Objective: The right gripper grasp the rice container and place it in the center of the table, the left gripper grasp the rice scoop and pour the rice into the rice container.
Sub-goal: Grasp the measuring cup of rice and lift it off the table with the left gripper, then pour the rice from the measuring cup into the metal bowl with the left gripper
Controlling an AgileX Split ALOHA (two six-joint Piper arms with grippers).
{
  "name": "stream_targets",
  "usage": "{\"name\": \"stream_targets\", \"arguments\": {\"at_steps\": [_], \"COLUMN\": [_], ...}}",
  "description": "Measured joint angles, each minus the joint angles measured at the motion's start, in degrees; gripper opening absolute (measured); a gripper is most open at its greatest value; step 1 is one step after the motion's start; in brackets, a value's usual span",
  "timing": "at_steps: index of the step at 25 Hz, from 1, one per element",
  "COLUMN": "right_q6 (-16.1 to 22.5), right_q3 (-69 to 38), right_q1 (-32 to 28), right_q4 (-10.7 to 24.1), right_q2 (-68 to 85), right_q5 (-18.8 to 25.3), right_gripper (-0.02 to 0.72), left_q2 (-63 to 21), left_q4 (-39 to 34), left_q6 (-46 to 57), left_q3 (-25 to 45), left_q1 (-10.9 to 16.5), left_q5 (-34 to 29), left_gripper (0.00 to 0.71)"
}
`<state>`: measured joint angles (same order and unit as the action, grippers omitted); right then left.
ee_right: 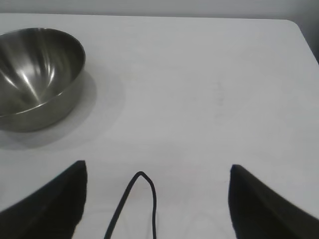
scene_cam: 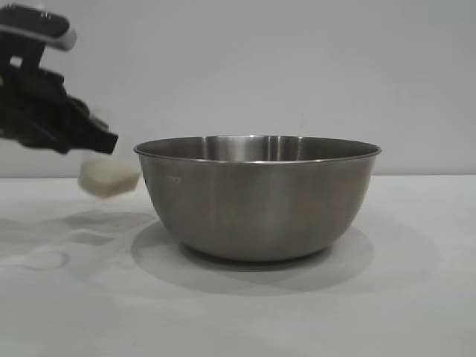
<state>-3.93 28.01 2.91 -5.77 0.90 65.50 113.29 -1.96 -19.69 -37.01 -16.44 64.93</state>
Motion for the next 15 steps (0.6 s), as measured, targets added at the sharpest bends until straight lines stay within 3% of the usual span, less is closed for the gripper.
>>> {"name": "stream_targets", "arguments": {"at_steps": [6, 15], "right_q6": [0.0, 0.0], "right_q3": [0.0, 0.0], "right_q1": [0.0, 0.0], "right_q4": [0.0, 0.0], "right_q2": [0.0, 0.0], "right_q5": [0.0, 0.0], "right_gripper": [0.501, 0.501], "left_q2": [-5.7, -6.75], "left_q4": [-9.55, -26.31], "left_q6": [-5.27, -10.76], "left_q3": [-2.78, -12.17], "left_q1": [0.0, 0.0], "left_q5": [-0.13, -0.01], "left_gripper": [0.0, 0.0]}}
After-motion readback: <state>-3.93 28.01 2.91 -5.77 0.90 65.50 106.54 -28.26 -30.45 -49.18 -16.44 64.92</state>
